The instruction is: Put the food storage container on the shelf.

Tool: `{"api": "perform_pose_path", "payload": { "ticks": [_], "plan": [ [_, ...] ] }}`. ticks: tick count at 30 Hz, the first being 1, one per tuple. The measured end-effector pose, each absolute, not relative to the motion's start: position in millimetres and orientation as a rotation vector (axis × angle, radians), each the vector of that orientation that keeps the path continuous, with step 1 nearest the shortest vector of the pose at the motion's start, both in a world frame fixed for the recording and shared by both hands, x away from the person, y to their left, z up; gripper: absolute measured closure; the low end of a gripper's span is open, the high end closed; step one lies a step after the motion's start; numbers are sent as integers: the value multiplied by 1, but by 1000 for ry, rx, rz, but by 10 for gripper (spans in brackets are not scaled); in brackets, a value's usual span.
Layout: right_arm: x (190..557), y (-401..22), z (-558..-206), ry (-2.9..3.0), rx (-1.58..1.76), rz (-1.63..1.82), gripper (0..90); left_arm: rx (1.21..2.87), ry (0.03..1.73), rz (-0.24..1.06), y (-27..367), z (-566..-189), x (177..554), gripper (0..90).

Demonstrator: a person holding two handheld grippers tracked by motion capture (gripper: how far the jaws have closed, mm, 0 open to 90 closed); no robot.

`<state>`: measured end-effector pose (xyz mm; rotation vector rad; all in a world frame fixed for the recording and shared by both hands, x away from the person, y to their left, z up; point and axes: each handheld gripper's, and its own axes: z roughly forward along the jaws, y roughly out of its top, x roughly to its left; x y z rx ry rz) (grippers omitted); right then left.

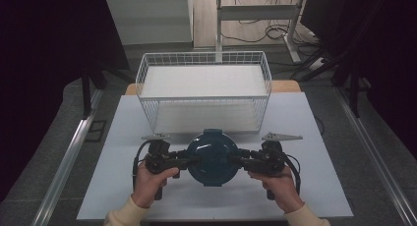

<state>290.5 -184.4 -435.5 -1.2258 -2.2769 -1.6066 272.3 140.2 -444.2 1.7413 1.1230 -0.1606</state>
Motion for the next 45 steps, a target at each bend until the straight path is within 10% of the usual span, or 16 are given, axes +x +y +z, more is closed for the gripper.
{"api": "perform_pose_path", "payload": {
  "ticks": [45],
  "plan": [
    [357, -167, -327, -2324, -1146, -1709, 453, 1735, 1071, -19, 154, -328, 335, 357]
  ]
}}
